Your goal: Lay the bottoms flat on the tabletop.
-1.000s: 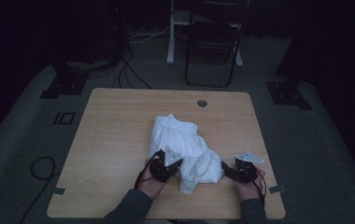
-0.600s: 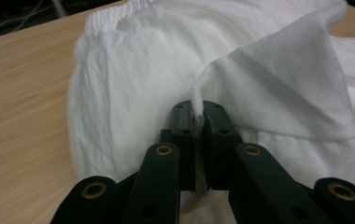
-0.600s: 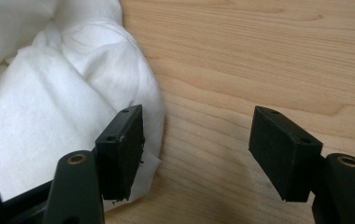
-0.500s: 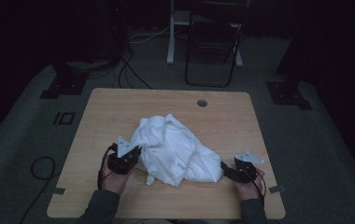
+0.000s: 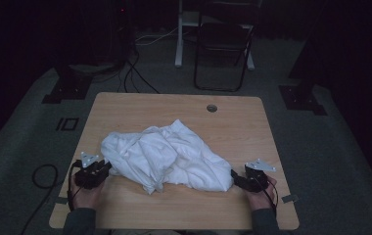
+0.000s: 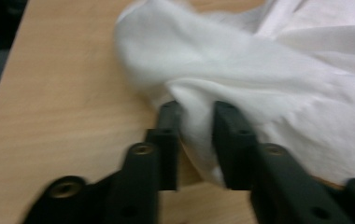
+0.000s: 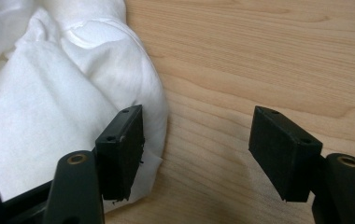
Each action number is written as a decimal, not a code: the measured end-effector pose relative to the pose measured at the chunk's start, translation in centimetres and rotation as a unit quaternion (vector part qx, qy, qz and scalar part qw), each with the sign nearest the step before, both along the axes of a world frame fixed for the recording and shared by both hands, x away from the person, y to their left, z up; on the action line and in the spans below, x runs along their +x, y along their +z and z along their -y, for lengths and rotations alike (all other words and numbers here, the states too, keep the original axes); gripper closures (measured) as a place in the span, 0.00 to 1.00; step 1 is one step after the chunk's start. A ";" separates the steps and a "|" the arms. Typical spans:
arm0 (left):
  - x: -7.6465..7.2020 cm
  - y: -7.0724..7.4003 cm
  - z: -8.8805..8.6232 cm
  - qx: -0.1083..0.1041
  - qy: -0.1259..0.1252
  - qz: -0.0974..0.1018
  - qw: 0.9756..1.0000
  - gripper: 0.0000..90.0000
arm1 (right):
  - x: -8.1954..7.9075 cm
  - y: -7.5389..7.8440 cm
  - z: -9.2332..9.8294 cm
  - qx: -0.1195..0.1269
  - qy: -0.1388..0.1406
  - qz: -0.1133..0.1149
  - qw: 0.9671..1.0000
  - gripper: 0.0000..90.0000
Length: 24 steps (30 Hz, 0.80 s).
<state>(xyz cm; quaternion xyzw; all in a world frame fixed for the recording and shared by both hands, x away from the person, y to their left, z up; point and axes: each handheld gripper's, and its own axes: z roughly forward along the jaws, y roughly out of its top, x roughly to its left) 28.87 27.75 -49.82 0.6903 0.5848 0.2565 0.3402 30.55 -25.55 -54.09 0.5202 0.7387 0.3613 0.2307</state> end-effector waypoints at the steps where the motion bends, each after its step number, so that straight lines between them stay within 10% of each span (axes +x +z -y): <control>1: -0.5 0.1 -0.5 -0.008 0.002 0.006 1.000 0.68 | 0.0 0.1 0.0 0.002 0.000 0.001 1.000 0.39; 12: -2.2 2.6 -0.4 -0.007 0.003 0.041 0.999 0.52 | -0.4 1.1 -0.9 0.013 0.016 0.020 1.000 0.39; 24: -0.7 4.1 5.6 0.003 -0.095 0.059 0.994 0.43 | 0.0 2.2 -4.5 0.011 0.067 0.030 0.997 0.36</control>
